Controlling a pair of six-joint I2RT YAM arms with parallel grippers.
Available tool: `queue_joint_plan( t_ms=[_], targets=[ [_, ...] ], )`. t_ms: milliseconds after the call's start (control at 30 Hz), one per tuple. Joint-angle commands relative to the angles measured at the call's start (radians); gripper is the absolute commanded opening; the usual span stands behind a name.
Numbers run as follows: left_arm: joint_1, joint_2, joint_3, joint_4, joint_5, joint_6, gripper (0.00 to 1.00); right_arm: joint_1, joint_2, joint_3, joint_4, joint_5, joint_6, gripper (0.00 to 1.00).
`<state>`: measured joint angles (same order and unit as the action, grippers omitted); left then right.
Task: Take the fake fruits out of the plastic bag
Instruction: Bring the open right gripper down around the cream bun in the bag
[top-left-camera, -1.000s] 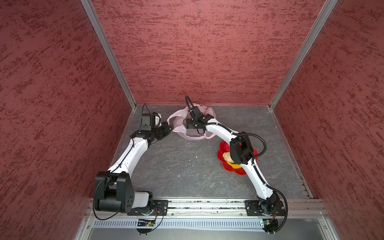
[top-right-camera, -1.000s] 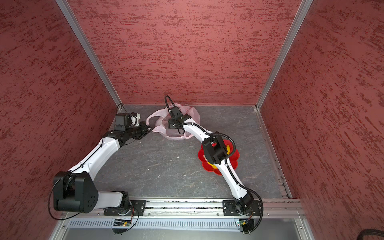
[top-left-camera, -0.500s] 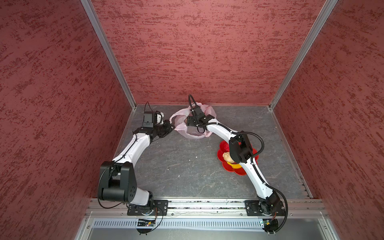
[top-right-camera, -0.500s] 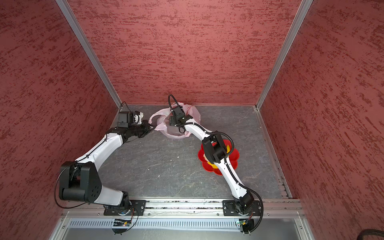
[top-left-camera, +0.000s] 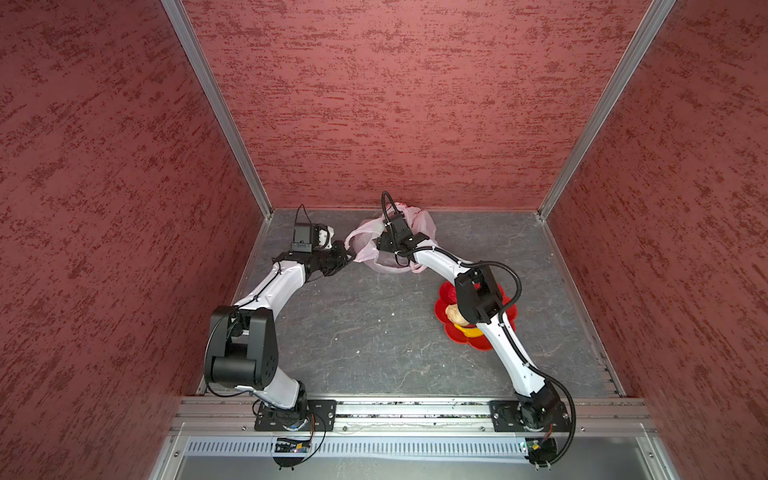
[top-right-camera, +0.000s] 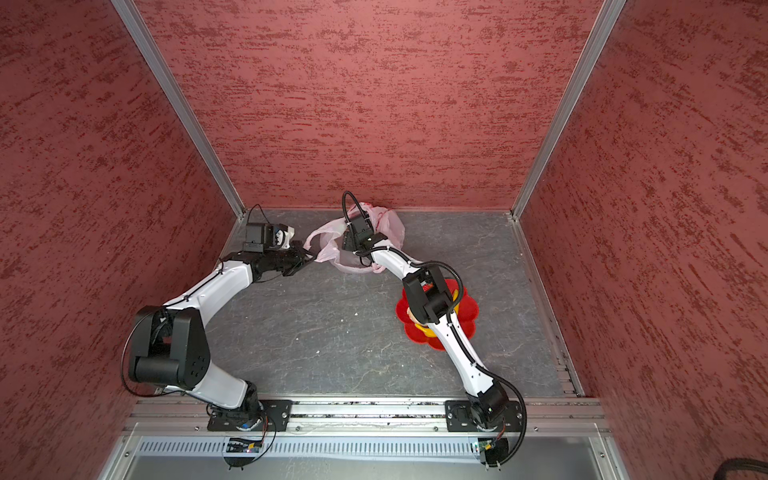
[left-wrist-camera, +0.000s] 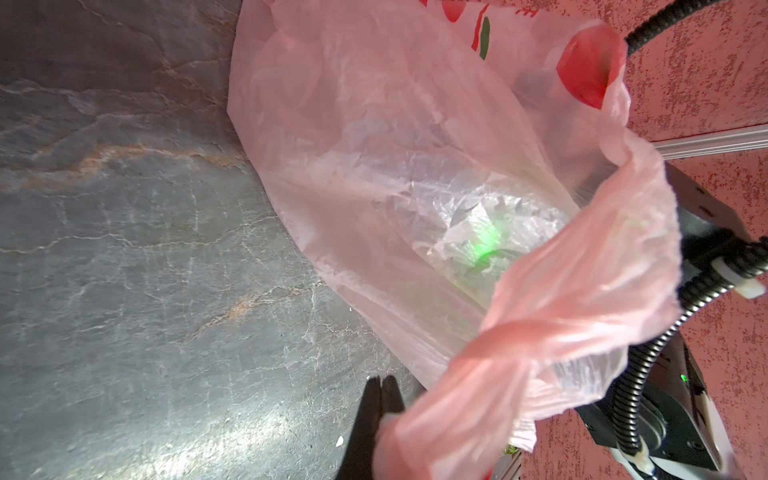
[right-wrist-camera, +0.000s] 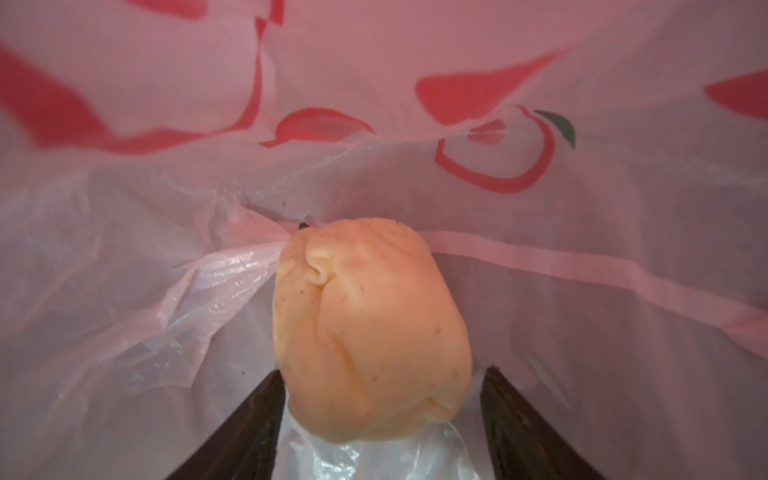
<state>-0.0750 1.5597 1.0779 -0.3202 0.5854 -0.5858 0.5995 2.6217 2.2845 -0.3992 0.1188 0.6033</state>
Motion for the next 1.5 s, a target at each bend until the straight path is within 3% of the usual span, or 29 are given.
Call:
queue_joint_plan(
  t_ms=[0, 367, 667, 800, 900, 967, 1167, 1467],
  targets=[
    [-0.010, 0.015, 0.007, 0.024, 0.020, 0.011, 0.00, -0.005, 0.025, 0.038, 0.069, 0.041, 0.024, 0.71],
    [-0.015, -0.036, -0.080, 0.033, -0.058, -0.006, 0.00, -0.006, 0.024, 0.021, 0.090, 0.074, 0.015, 0.53],
    [-0.017, -0.050, -0.098, 0.021, -0.073, -0.006, 0.00, -0.006, -0.022, -0.073, 0.144, 0.070, 0.006, 0.45],
    [-0.016, -0.057, -0.101, 0.009, -0.081, 0.000, 0.00, -0.007, -0.038, -0.108, 0.166, 0.061, 0.006, 0.47],
    [-0.017, -0.061, -0.101, 0.004, -0.074, 0.000, 0.00, -0.010, -0.040, -0.109, 0.182, 0.026, 0.007, 0.63],
    [-0.021, -0.067, -0.102, -0.004, -0.066, 0.002, 0.00, -0.009, -0.042, -0.114, 0.194, 0.007, 0.018, 0.68],
    [-0.044, -0.119, -0.113, -0.057, -0.064, 0.018, 0.00, -0.007, -0.091, -0.165, 0.215, -0.041, 0.061, 0.69],
    [-0.075, -0.355, -0.176, -0.190, -0.150, -0.016, 0.00, 0.039, -0.319, -0.495, 0.305, -0.038, 0.076, 0.69]
  ],
)
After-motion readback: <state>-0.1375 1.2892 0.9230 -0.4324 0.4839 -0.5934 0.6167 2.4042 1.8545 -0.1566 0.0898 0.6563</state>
